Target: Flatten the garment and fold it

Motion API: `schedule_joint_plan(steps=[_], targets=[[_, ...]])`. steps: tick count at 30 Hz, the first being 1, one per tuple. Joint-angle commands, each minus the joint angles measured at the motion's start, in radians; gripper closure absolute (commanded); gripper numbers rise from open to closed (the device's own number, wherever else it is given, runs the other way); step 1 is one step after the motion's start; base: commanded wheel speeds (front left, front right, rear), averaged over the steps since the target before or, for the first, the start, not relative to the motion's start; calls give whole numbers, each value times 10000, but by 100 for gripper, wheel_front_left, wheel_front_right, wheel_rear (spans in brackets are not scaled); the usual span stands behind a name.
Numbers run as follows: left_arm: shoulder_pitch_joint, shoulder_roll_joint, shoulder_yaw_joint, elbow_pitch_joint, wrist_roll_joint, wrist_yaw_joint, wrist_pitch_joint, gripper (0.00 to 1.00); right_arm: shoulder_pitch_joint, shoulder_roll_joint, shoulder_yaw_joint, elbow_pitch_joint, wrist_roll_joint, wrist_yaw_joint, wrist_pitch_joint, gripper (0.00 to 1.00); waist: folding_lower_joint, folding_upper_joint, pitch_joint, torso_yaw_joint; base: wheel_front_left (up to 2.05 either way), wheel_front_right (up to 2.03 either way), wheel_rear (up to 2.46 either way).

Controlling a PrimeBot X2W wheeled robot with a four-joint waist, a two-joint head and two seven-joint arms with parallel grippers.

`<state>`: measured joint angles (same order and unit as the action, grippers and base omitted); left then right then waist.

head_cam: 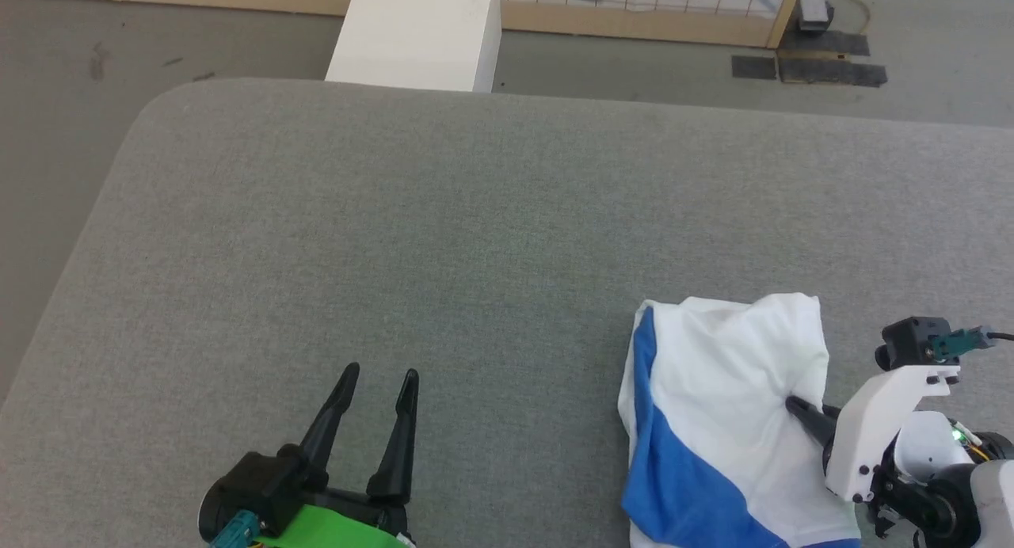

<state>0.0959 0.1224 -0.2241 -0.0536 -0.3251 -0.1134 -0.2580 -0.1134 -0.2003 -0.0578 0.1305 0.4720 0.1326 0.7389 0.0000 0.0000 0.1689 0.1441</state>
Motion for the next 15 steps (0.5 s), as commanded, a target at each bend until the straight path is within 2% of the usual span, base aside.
schedule_joint_plan(steps=[1,7,15], targets=[[-27,40,-14,-9,106,-21,-38,0,-69,-35,55,44,-55,-19,-138,100,0,0,-175,-147,0,0,0],[48,166,-158,-173,389,67,-11,0,-242,-355,439,-166,12,-19,-420,100,0,0,-402,-515,0,0,0],[-143,196,-570,-449,678,127,165,0,-878,-1098,1120,-181,-81,-19,-341,100,0,0,-526,-1356,0,0,0]])
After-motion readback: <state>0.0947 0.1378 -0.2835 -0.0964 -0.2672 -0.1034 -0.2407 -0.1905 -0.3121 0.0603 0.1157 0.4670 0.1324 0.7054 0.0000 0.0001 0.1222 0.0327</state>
